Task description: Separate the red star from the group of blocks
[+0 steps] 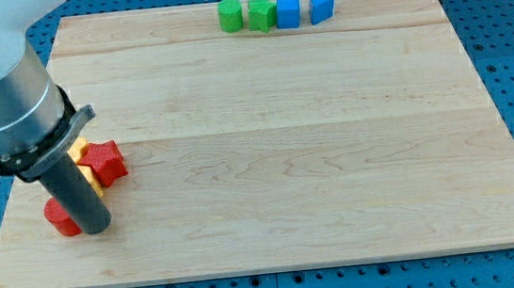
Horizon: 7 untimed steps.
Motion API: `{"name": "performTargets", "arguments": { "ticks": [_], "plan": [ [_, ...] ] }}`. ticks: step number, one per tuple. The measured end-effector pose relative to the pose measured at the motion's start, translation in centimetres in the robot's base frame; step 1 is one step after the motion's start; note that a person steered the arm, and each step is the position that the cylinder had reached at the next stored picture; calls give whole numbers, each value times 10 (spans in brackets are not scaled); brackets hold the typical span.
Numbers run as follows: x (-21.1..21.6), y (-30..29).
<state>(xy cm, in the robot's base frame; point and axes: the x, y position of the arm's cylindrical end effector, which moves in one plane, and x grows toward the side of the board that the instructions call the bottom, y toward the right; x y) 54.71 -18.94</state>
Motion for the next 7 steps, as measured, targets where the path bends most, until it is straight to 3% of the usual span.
{"name": "performTargets", "arguments": {
  "ticks": [6, 7],
  "plan": [
    [-122, 5],
    [-160, 4]
  ]
}}
